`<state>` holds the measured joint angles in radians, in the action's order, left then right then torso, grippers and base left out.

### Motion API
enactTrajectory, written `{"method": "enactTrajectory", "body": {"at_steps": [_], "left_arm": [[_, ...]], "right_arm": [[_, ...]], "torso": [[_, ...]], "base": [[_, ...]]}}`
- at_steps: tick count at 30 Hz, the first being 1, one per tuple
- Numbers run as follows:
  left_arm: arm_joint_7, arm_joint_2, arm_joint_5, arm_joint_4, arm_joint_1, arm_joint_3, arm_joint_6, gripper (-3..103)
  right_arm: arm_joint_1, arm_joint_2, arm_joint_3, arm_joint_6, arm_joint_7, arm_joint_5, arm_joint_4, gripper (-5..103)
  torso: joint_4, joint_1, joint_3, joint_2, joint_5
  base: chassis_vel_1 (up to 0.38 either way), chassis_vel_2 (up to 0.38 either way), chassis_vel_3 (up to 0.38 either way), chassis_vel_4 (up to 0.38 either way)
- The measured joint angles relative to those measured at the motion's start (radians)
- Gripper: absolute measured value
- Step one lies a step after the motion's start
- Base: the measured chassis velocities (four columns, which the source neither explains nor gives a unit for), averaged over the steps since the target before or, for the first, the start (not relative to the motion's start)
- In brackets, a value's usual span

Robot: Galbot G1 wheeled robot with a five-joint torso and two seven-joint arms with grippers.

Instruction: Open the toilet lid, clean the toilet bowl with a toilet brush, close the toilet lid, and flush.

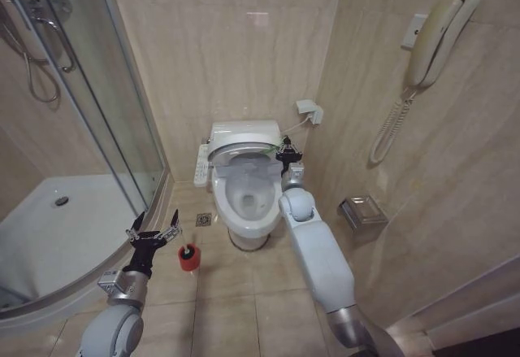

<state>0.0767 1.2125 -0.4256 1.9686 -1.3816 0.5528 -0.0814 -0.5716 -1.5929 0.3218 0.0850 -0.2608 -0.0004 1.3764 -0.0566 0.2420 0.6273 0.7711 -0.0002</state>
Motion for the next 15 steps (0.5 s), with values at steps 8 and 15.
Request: {"method": "enactTrajectory", "body": {"at_steps": [8,15], "left_arm": [[0.0,0.0,0.0,0.0,0.0,0.0,0.0,100],[0.0,0.0,0.0,0.0,0.0,0.0,0.0,100]], "right_arm": [[0.009,-0.005,0.003,-0.002,-0.006,-0.007,-0.002,1],[0.024,0.004,0.015,-0.002,-0.008,-0.016,-0.015,1]], "torso": [[-0.0003,0.001,0.0,0.0,0.0],[0.0007,0.001,0.0,0.0,0.0]], "base": [[-0.206,0.189,0.191,-0.201],[-0.063,0.096,0.085,-0.089]]}}
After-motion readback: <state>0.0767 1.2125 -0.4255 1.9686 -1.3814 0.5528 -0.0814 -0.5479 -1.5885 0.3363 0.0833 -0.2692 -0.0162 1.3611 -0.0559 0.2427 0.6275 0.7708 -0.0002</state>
